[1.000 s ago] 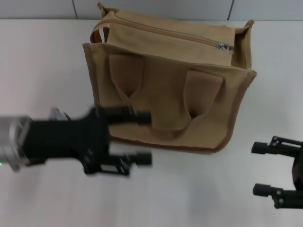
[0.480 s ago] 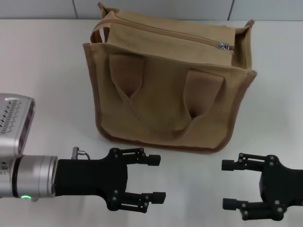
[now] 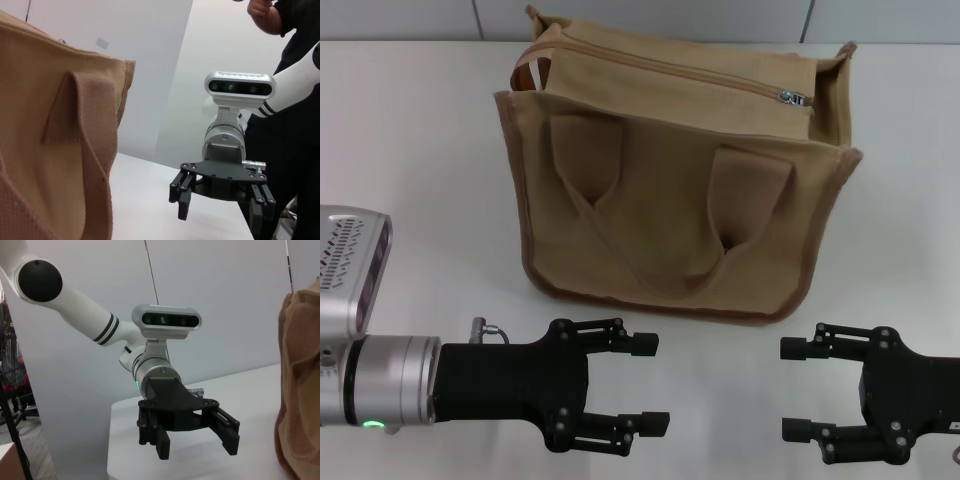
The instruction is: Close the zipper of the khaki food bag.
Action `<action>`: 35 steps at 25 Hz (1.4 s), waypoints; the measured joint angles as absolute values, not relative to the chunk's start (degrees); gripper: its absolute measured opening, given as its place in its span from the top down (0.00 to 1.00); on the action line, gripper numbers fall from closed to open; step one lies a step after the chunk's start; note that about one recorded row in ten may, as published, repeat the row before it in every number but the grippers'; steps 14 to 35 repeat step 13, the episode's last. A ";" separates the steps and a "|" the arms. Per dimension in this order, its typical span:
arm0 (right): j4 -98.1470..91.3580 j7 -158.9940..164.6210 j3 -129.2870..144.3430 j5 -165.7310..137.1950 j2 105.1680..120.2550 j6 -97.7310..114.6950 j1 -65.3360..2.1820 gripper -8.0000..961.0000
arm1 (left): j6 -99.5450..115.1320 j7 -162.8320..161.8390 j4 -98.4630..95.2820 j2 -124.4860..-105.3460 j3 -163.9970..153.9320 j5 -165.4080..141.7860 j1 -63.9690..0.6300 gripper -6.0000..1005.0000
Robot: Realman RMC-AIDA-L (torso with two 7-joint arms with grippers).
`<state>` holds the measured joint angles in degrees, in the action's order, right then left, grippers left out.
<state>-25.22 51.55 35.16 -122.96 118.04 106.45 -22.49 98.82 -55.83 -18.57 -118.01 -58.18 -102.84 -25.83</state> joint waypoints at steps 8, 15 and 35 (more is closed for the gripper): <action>-25.22 51.51 35.09 -122.96 118.04 106.43 -22.44 0.20 | 99.34 -55.81 -18.57 -117.82 -58.15 -102.83 -25.75 0.20; -25.22 51.51 34.91 -122.96 118.04 106.43 -22.50 0.20 | 99.61 -55.81 -18.54 -117.79 -58.28 -102.83 -25.61 0.20; -25.22 51.51 34.91 -122.96 118.04 106.43 -22.50 0.20 | 99.61 -55.81 -18.54 -117.79 -58.28 -102.83 -25.61 0.20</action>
